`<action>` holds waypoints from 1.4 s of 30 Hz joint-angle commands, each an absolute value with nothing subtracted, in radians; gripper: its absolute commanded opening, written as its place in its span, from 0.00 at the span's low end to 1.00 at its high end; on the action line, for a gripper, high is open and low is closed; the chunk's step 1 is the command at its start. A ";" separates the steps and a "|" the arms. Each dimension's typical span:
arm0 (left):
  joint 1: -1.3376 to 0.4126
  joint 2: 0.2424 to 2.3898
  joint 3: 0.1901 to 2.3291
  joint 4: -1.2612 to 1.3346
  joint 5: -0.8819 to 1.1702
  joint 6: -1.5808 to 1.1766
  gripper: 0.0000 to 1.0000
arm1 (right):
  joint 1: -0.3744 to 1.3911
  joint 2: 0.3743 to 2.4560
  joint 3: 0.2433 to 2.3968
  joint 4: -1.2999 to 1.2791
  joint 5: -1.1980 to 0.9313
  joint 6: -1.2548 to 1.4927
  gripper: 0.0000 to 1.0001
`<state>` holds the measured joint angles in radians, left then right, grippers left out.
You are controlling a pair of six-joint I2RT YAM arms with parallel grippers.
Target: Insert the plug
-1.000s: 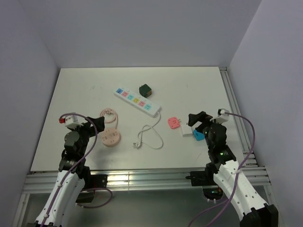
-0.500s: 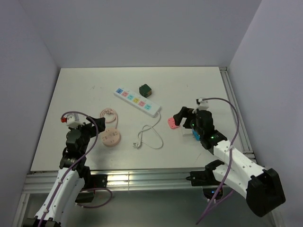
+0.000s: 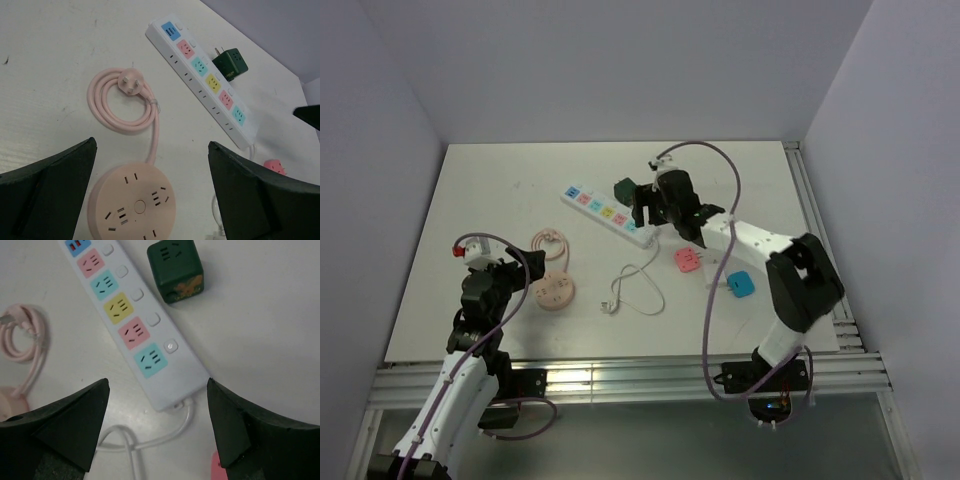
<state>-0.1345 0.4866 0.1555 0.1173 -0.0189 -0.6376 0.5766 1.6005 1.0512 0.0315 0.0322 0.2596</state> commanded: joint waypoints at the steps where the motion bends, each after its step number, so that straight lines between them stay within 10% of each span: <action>1: -0.135 0.482 0.193 0.173 0.009 -0.623 1.00 | 0.581 1.725 1.236 -0.031 0.037 0.123 0.86; 13: -0.135 0.508 0.196 0.179 0.023 -0.618 0.99 | 0.561 2.135 1.756 -0.271 0.078 -0.017 0.92; 42: -0.135 0.511 0.190 0.201 0.043 -0.615 0.99 | 0.506 2.376 2.035 -0.347 -0.146 -0.173 0.88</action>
